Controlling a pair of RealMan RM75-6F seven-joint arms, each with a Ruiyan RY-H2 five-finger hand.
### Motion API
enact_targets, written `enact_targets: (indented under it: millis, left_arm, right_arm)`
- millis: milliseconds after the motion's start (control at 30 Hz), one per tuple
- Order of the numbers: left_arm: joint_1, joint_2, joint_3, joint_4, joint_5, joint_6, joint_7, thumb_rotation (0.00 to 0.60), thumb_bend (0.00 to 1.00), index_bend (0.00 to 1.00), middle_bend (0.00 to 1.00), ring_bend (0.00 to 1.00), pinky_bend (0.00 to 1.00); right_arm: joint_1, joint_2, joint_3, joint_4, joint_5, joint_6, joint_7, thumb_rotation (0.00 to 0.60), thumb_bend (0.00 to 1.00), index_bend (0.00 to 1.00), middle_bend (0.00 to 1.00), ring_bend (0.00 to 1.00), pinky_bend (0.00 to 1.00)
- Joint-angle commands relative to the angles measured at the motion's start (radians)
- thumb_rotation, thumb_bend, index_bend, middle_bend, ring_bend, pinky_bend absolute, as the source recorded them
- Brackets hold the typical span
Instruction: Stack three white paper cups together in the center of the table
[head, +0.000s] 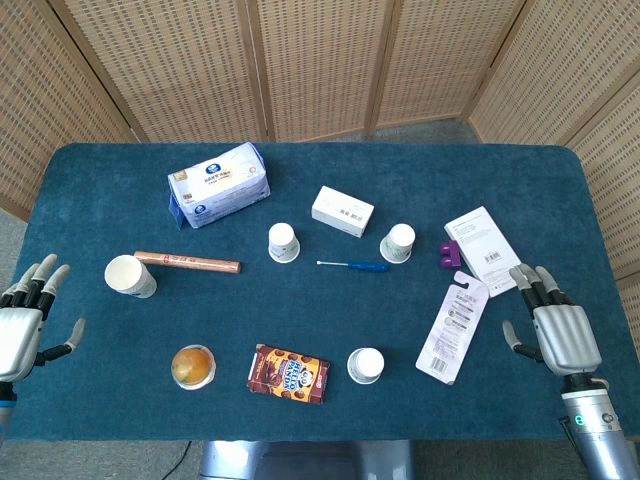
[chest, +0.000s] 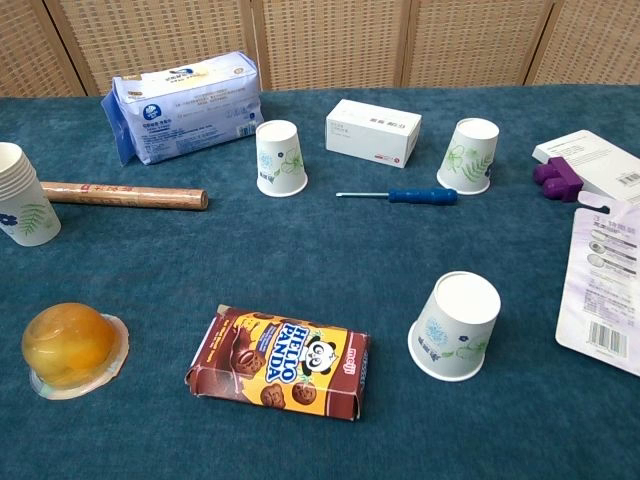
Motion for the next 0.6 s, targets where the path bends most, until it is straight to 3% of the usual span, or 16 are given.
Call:
enact_targets:
  millis: [33, 600]
  left_arm:
    - [-0.002, -0.002, -0.001, 0.002, -0.003, -0.003, 0.001, 0.292, 0.47, 0.00, 0.00, 0.00, 0.20]
    - [-0.007, 0.006, -0.007, -0.007, 0.009, 0.009, -0.005, 0.294, 0.47, 0.00, 0.00, 0.00, 0.20]
  right_arm:
    - [0.003, -0.002, 0.002, 0.002, 0.004, -0.005, -0.001, 0.423, 0.50, 0.00, 0.00, 0.00, 0.36]
    - [0.034, -0.022, 0.002, 0.011, -0.015, -0.035, 0.020, 0.425, 0.49, 0.00, 0.00, 0.00, 0.36]
